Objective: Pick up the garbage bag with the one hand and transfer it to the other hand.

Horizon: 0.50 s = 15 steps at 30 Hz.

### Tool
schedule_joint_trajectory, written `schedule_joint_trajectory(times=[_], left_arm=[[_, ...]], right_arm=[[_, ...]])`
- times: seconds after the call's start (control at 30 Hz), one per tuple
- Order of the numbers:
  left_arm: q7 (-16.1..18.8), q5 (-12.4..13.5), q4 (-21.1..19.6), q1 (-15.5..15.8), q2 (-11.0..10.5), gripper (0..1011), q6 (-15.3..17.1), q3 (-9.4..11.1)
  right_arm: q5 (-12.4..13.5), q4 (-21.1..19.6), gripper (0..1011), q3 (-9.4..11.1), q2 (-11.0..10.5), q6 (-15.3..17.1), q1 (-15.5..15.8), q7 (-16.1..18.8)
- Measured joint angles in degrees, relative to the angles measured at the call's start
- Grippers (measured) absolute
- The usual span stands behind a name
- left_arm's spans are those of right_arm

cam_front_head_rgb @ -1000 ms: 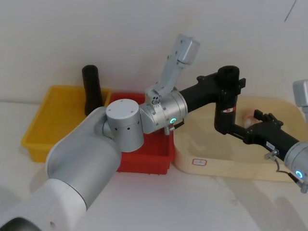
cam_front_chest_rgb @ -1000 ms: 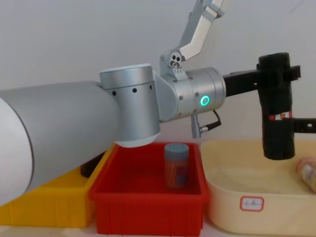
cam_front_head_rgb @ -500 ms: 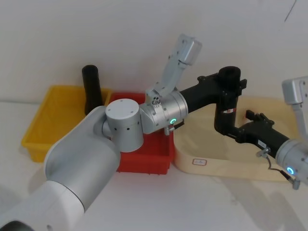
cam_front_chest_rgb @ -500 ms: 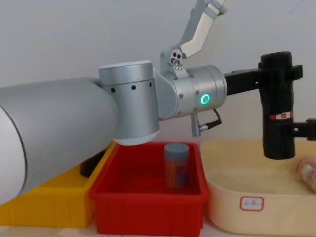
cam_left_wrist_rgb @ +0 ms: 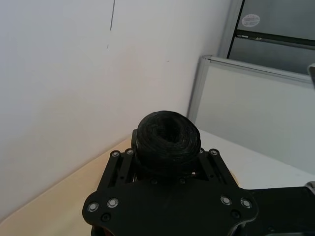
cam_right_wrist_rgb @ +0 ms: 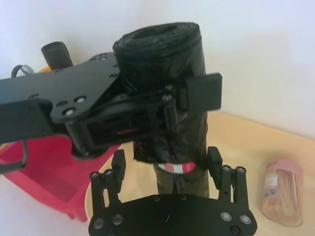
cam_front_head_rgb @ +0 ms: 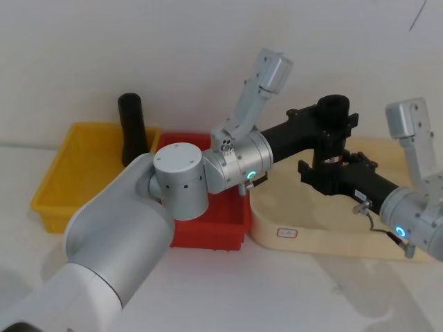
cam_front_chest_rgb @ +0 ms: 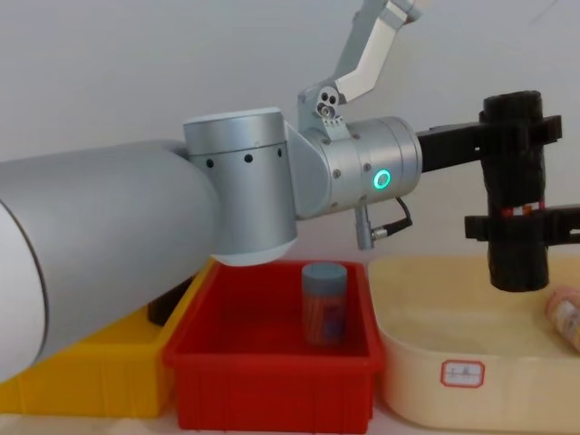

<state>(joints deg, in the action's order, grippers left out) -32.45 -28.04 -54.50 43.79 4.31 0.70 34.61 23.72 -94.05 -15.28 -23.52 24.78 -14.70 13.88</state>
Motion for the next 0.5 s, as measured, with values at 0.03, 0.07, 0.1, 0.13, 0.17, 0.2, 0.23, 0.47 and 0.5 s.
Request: schedule_joint_trajectory(times=[0.03,0.07,0.1,0.13,0.17,0.2,0.23,0.47,0.5], left_arm=[[0.0,-0.1,-0.1,0.0,0.0,473,0.0,0.0],[0.0,-0.2,-0.1,-0.1,0.0,473,0.1,0.0],[0.0,-0.3,-0.2,-0.1,0.0,473,0.1,0.0],[0.0,-0.4,-0.3,-0.2,0.0,473,0.2,-0.1],[0.0,-0.4,-0.3,-0.2,0.0,473,0.2,-0.1],[0.0,-0.5,-0.3,-0.3,0.0,473,0.2,-0.1],[0.0,-0.5,-0.4,-0.3,0.0,473,0.3,-0.1],[-0.1,-0.8,-0.6,-0.5,-0.1,473,0.4,-0.1],[-0.1,-0.9,-0.6,-0.5,-0.1,472,0.4,-0.1]], right_arm=[[-0.2,0.3,1000,-0.2,0.2,-0.1,-0.3,-0.1],[-0.3,0.5,1000,-0.3,0.3,-0.2,-0.5,-0.1],[-0.4,0.8,1000,-0.4,0.4,-0.4,-0.8,-0.2],[-0.4,0.8,1000,-0.4,0.4,-0.4,-0.8,-0.2],[-0.6,1.1,1000,-0.6,0.5,-0.4,-1.0,-0.2],[-0.7,1.3,992,-0.7,0.7,-0.5,-1.3,-0.3],[-0.7,1.4,992,-0.7,0.7,-0.6,-1.4,-0.3],[-1.0,2.1,841,-1.1,1.0,-0.8,-2.1,-0.5],[-1.1,2.2,807,-1.1,1.1,-0.9,-2.2,-0.5]])
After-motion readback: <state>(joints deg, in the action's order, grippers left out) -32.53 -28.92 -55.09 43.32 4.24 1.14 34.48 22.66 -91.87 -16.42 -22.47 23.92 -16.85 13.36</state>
